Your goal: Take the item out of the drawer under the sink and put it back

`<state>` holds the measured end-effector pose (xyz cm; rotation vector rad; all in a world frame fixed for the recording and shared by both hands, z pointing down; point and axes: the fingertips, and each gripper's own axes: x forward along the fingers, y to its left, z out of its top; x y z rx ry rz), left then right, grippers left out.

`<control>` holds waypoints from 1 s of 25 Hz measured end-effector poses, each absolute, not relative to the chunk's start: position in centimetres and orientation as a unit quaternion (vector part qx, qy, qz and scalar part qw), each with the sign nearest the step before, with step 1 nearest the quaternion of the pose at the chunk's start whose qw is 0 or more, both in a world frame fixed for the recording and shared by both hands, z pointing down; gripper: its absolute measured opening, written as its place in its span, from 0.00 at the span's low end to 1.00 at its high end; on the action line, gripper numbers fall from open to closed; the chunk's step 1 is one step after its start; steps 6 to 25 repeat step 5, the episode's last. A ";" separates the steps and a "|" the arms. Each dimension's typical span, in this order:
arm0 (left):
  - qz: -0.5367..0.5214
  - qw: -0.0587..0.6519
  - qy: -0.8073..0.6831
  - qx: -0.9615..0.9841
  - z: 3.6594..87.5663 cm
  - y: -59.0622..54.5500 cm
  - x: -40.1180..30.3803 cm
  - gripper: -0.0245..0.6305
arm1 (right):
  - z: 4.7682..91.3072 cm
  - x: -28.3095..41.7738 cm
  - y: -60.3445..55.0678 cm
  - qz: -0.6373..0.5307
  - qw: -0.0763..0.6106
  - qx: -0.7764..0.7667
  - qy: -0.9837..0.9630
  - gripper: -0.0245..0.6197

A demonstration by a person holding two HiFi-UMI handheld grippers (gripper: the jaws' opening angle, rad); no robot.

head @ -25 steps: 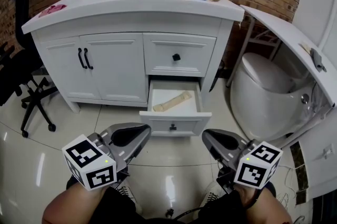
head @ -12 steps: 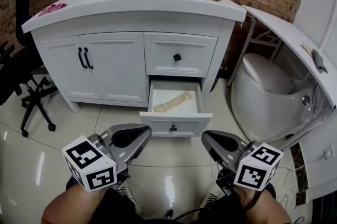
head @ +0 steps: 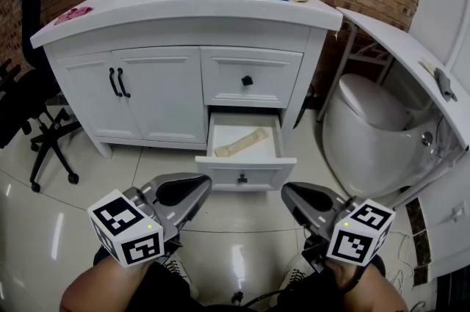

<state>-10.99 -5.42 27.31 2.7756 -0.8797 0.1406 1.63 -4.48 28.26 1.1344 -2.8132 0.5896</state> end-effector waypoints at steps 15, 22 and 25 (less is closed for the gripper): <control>0.050 0.113 -0.299 0.946 27.4 -5.4 -10.9 0.05 | 28.2 1.5 -4.4 0.190 0.026 0.364 -0.911 0.05; 0.050 0.113 -0.299 0.946 27.4 -5.4 -10.9 0.05 | 28.2 1.5 -4.4 0.190 0.026 0.364 -0.911 0.05; 0.050 0.113 -0.299 0.946 27.4 -5.4 -10.9 0.05 | 28.2 1.5 -4.4 0.190 0.026 0.364 -0.911 0.05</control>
